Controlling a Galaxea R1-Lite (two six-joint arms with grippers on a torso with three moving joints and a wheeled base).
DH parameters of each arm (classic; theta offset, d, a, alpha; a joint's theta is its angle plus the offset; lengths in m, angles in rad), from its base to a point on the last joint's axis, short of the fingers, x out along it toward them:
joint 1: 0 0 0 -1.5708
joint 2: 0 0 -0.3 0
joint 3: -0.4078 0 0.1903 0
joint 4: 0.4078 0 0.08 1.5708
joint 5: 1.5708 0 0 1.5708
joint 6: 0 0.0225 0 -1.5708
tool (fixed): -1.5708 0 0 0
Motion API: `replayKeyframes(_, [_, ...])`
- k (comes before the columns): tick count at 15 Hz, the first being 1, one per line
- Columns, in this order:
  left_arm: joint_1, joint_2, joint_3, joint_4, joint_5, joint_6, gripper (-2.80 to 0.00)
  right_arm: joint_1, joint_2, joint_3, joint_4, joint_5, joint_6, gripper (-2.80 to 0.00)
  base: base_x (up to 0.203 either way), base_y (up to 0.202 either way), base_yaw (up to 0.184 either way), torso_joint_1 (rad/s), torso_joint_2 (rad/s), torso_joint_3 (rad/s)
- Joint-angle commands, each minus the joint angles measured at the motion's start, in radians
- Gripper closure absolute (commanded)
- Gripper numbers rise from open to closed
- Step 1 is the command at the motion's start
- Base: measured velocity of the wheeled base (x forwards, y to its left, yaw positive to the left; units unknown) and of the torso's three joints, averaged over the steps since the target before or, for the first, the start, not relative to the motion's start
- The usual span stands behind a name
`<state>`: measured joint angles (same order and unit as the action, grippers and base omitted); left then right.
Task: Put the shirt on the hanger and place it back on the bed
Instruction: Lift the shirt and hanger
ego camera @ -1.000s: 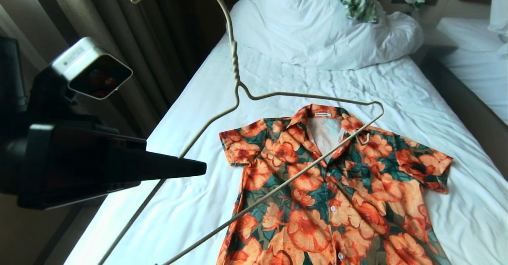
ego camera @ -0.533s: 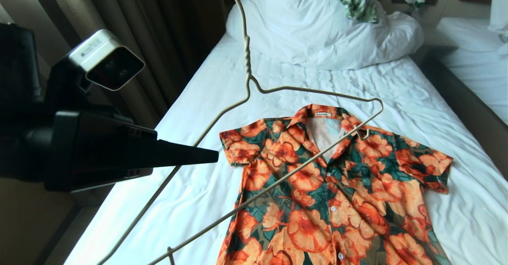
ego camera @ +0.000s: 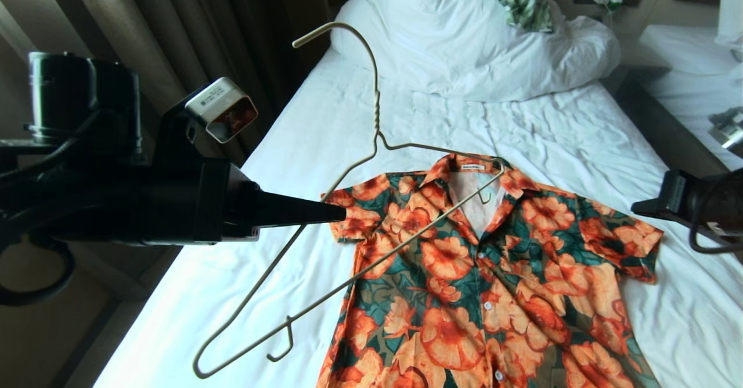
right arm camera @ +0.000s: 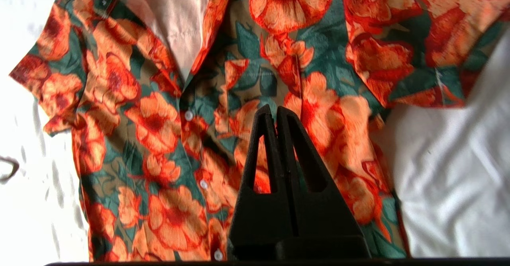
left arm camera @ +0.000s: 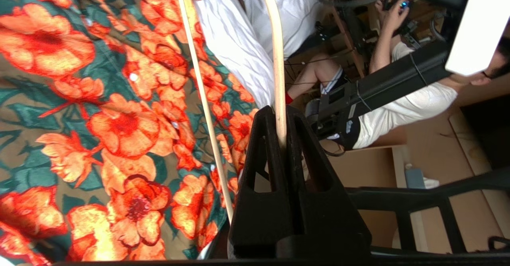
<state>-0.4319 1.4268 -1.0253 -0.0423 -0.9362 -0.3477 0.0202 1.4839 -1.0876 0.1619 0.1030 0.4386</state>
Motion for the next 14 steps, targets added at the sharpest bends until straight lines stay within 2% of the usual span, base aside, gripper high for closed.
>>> replayKeyframes(1, [0.025, 0.031, -0.005, -0.001, -0.006, -0.001, 0.00, 0.004, 0.204, -0.120, 0.026, 0.001, 0.013, 0.00, 0.000, 0.000, 0.000, 0.000, 0.00, 0.000])
replayKeyframes(5, [0.074, 0.059, -0.027, -0.001, -0.006, 0.043, 0.00, 0.029, 0.433, -0.353, 0.121, 0.000, 0.064, 0.00, 0.000, 0.000, 0.000, 0.000, 0.01, 0.001])
replayKeyframes(6, [0.090, 0.075, -0.035, -0.001, -0.006, 0.050, 0.00, 0.034, 0.486, -0.406, 0.127, -0.001, 0.067, -2.80, 0.000, 0.000, 0.000, 0.000, 0.00, 0.000])
replayKeyframes(8, [0.128, 0.106, -0.058, -0.001, -0.003, 0.055, 0.00, 0.052, 0.581, -0.525, 0.132, -0.015, 0.071, -2.80, 0.000, 0.000, 0.000, 0.000, 0.00, 0.000])
replayKeyframes(14, [0.148, 0.093, -0.068, -0.001, 0.010, 0.053, 0.00, 0.137, 0.834, -0.876, 0.159, -0.172, 0.076, -2.80, 0.000, 0.000, 0.000, 0.000, 0.00, 0.000])
